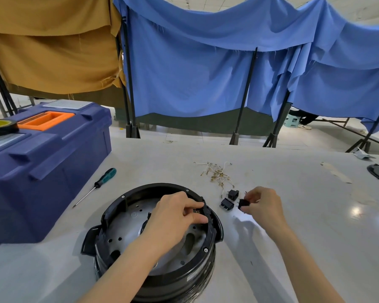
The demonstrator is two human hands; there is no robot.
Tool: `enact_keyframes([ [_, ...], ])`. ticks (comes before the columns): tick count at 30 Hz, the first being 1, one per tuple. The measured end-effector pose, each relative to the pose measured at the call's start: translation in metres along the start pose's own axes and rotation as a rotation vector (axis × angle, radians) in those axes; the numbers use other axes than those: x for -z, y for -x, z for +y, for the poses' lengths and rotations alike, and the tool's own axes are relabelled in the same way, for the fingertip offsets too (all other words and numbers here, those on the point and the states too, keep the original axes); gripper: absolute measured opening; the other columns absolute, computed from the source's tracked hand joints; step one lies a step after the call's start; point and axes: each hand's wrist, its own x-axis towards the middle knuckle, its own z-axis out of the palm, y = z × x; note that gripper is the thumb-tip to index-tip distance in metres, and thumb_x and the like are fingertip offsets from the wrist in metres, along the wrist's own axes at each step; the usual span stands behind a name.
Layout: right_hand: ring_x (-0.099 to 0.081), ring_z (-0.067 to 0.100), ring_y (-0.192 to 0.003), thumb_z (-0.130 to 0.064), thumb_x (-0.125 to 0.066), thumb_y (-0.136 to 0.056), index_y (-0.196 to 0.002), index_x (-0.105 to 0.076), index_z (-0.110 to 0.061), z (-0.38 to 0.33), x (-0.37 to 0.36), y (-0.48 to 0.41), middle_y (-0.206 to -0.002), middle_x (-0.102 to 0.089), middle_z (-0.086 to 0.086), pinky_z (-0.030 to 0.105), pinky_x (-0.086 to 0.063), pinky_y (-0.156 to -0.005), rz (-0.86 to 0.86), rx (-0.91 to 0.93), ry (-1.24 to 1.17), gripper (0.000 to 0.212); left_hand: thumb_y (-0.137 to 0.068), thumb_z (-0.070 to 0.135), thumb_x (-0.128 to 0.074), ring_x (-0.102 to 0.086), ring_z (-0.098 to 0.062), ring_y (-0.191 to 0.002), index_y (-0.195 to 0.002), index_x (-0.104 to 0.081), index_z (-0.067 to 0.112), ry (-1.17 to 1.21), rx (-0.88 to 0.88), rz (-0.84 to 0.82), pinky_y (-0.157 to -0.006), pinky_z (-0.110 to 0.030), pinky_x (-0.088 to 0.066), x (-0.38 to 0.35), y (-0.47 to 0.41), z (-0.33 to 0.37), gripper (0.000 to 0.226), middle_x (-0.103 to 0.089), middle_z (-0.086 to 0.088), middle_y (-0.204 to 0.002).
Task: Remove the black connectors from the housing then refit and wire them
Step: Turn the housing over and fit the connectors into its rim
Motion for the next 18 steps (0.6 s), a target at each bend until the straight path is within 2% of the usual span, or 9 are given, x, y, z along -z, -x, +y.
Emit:
enact_keyframes([
  [3,-0.057,0.022,-0.051,0.014,-0.073,-0.068,-0.078,-0.07,-0.006,-0.018,0.02,0.01,-0.07,-0.068,0.017,0.015,-0.038,-0.04,-0.195,0.108,-0.159,0.023,-0.053,0.044,-0.089,-0.057,0.0,-0.063,-0.095,-0.076,0.031,0.104,-0.023,-0.097,-0.066,-0.015,-0.046,0.005,0.002,0.005,0.046,-0.064,0.009,-0.076],
  [5,-0.058,0.016,-0.051,0.015,-0.073,-0.067,-0.075,-0.072,-0.008,-0.029,0.03,0.017,-0.065,-0.068,0.017,0.01,-0.035,-0.039,-0.311,0.182,-0.168,0.025,-0.038,0.056,-0.087,-0.059,0.0,-0.063,-0.094,-0.075,0.033,0.119,-0.022,-0.162,-0.066,-0.015,-0.047,0.007,0.003,0.007,0.062,-0.065,0.009,-0.08],
  [7,-0.061,0.012,-0.054,0.015,-0.074,-0.066,-0.074,-0.072,-0.009,-0.039,0.035,0.024,-0.068,-0.07,0.014,0.009,-0.037,-0.043,-0.412,0.253,-0.138,0.025,-0.032,0.063,-0.082,-0.057,0.001,-0.062,-0.096,-0.075,0.034,0.114,-0.009,-0.172,-0.066,-0.017,-0.046,0.008,0.004,0.008,0.071,-0.064,0.01,-0.081],
  [11,-0.066,0.017,-0.067,0.008,-0.078,-0.064,-0.075,-0.073,-0.011,-0.048,0.034,0.032,-0.076,-0.071,0.013,0.02,-0.052,-0.061,-0.553,0.36,-0.021,0.022,-0.038,0.072,-0.08,-0.051,0.005,-0.06,-0.1,-0.074,0.037,0.058,-0.022,-0.167,-0.061,-0.012,-0.04,0.01,0.005,0.008,0.072,-0.061,0.013,-0.069],
  [15,-0.068,0.03,-0.076,0.007,-0.077,-0.064,-0.075,-0.073,-0.01,-0.048,0.029,0.034,-0.075,-0.071,0.013,0.033,-0.055,-0.069,-0.555,0.39,-0.013,0.021,-0.04,0.07,-0.081,-0.048,0.005,-0.052,-0.1,-0.074,0.036,0.103,-0.003,-0.174,-0.055,-0.01,-0.037,0.011,0.006,0.01,0.069,-0.06,0.015,-0.06],
  [18,-0.067,0.031,-0.076,0.008,-0.076,-0.065,-0.076,-0.073,-0.009,-0.048,0.023,0.034,-0.075,-0.072,0.013,0.036,-0.056,-0.07,-0.551,0.41,-0.024,0.02,-0.037,0.068,-0.082,-0.047,0.005,-0.049,-0.1,-0.074,0.036,0.126,0.0,-0.174,-0.054,-0.01,-0.036,0.012,0.006,0.01,0.071,-0.062,0.01,-0.059],
])
